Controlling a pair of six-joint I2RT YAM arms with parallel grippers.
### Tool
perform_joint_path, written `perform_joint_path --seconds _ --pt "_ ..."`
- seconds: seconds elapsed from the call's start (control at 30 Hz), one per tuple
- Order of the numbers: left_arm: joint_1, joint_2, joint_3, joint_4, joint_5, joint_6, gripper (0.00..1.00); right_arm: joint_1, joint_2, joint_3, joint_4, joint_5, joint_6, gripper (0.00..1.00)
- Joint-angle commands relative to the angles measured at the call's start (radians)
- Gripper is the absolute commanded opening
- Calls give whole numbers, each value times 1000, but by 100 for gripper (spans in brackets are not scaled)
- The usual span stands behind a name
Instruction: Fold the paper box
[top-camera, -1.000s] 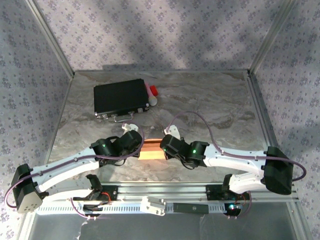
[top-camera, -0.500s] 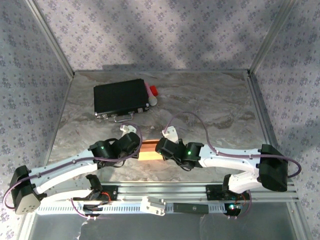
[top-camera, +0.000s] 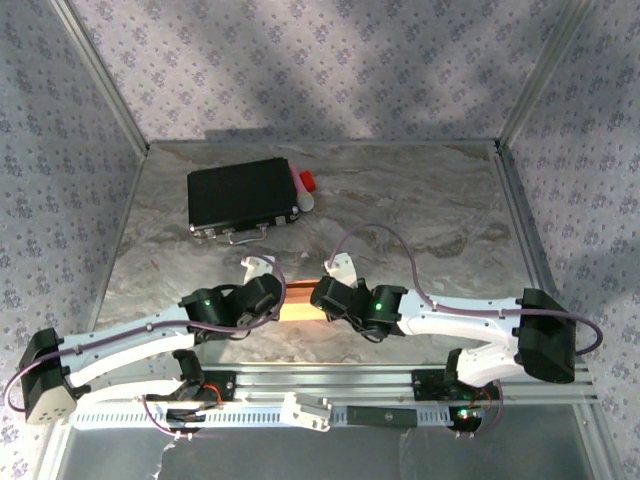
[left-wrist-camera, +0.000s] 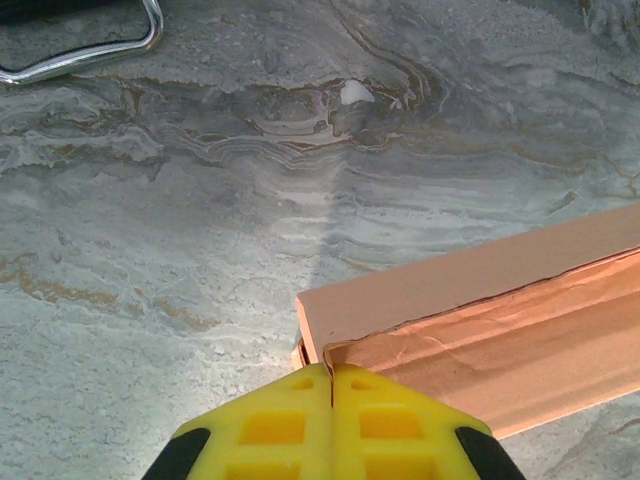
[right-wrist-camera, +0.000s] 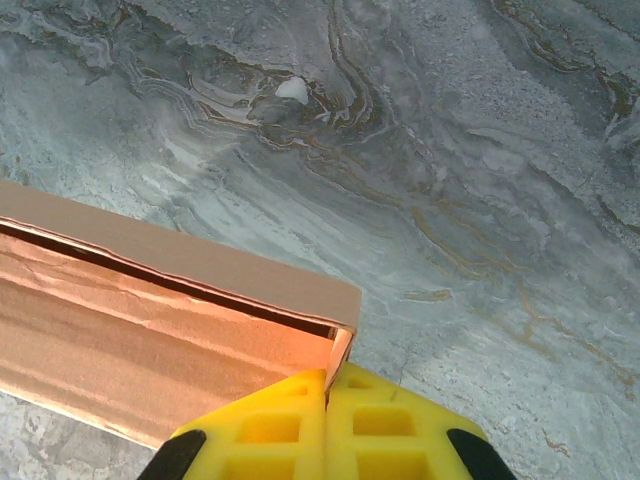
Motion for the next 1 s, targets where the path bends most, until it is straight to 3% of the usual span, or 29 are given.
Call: perform_joint_path --seconds 0.0,0.17,0.4,0.67,0.77,0.9,0.97 --pt "-43 3 -25 -5 -11 -25 0 15 -8 9 -34 -17 19 8" --pt "-65 -6 -27 -15 -48 -36 0 16 -34 18 -40 -28 22 19" --pt "-82 -4 -33 -14 -79 -53 0 18 -96 20 -37 -65 56 43" --pt "-103 6 -28 -15 -112 -71 0 19 -146 2 -23 -86 131 46" --pt "-108 5 -28 -17 -118 -74 0 24 -177 -2 -55 -46 223 49" --pt "-117 5 -27 -19 -132 -81 0 24 -224 8 -151 -21 490 59" --pt "-120 2 -27 -20 -136 -82 0 23 -236 20 -184 -28 617 60"
